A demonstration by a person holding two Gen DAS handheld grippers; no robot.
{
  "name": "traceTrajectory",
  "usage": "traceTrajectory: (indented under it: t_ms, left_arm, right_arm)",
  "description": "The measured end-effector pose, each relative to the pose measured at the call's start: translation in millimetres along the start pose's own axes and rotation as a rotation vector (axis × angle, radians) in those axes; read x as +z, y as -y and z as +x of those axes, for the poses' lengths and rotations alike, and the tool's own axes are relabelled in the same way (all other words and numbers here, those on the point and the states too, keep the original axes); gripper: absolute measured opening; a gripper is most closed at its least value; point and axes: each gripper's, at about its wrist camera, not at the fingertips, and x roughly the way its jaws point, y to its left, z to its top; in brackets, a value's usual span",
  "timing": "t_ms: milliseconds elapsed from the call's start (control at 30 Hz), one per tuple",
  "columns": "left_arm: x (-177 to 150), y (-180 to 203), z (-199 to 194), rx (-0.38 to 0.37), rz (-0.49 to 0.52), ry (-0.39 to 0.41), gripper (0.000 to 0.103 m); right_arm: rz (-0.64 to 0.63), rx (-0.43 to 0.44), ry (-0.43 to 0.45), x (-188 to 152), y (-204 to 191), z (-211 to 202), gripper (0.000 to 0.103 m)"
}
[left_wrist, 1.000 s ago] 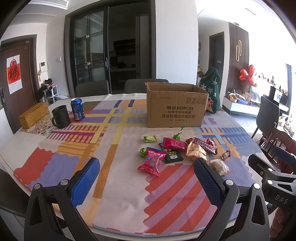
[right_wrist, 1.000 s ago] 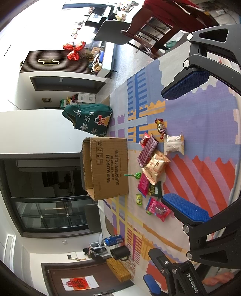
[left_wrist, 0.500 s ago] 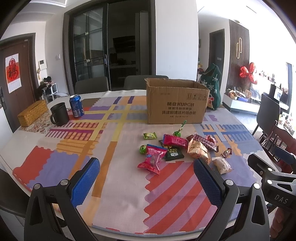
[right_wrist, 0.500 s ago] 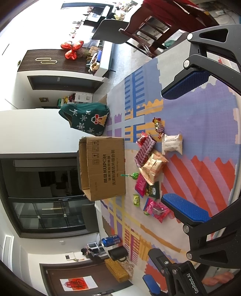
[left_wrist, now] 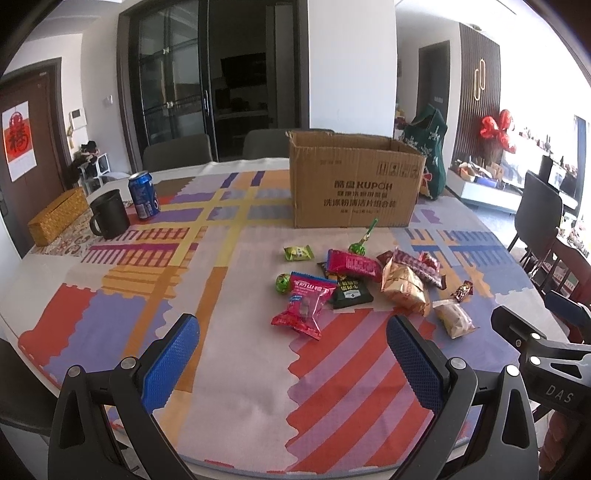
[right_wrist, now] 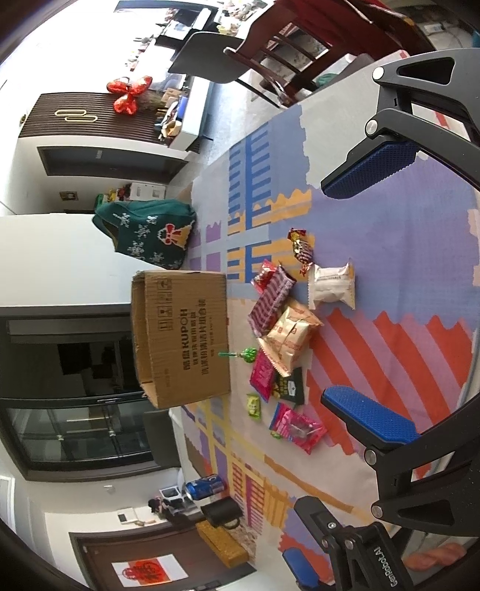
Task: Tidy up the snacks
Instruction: 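Grasp the red hawthorn bag with the left tool while the right tool grasps the white pastry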
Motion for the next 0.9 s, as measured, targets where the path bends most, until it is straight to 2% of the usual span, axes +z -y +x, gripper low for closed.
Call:
traceTrajectory:
  t_ms: [233,633,900]
  left_arm:
    - [2.6,0.6,22.6,0.0,0.01,-0.05,0.102]
    - [10.5,6.2,59.1,0.016,0.056,-0.099,0.092]
    - [13.6,8.7,88.6,0.003,0.073,-0.154,0.083]
  right_arm:
    - [0.003,0.008,-0.061,1.2,0.0,23.0,0.102]
    - [0.022,0.001,-0.163,5.3,3.3,64.9,0.102]
    - [0.027,0.003,-0.224,5.3,4.8,90.9,0.092]
